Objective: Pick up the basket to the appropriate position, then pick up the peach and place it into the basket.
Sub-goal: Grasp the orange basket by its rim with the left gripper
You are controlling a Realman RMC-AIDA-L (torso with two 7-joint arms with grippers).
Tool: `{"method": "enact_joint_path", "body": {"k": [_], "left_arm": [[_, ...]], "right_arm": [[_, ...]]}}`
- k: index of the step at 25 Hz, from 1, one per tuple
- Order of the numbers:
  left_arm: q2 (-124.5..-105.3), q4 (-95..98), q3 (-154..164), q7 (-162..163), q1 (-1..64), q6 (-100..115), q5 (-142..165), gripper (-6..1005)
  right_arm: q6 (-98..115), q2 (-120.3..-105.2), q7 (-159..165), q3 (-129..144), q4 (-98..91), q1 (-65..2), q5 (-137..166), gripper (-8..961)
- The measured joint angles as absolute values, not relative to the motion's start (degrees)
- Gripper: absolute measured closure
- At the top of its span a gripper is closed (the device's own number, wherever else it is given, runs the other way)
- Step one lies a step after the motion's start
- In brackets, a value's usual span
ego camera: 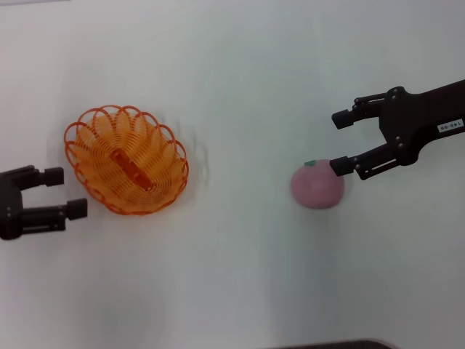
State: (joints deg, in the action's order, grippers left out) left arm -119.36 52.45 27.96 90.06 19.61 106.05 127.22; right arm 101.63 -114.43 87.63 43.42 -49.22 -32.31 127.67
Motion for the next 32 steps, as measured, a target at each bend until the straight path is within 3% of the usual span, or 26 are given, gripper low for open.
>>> {"method": "enact_joint_path", "body": {"k": [11, 19, 32], "left_arm": [[-118.70, 68.10, 27.11, 118.41, 26.79, 103.54, 127.49, 97], [-114.95, 69.29, 40.82, 134.21, 38.23, 94.70, 140.47, 98], [-118.00, 58.20, 56.59, 143.54, 50.59, 84.99, 163.25, 98]], "right_arm": [[101.06, -114.74, 87.63, 43.36, -49.22, -32.06, 127.80, 31], [100.86, -114.82, 87.61, 43.41, -49.22, -31.98, 127.80, 31], [100.19, -115.22, 87.36, 43.19, -49.21, -31.81, 127.79, 32]]}}
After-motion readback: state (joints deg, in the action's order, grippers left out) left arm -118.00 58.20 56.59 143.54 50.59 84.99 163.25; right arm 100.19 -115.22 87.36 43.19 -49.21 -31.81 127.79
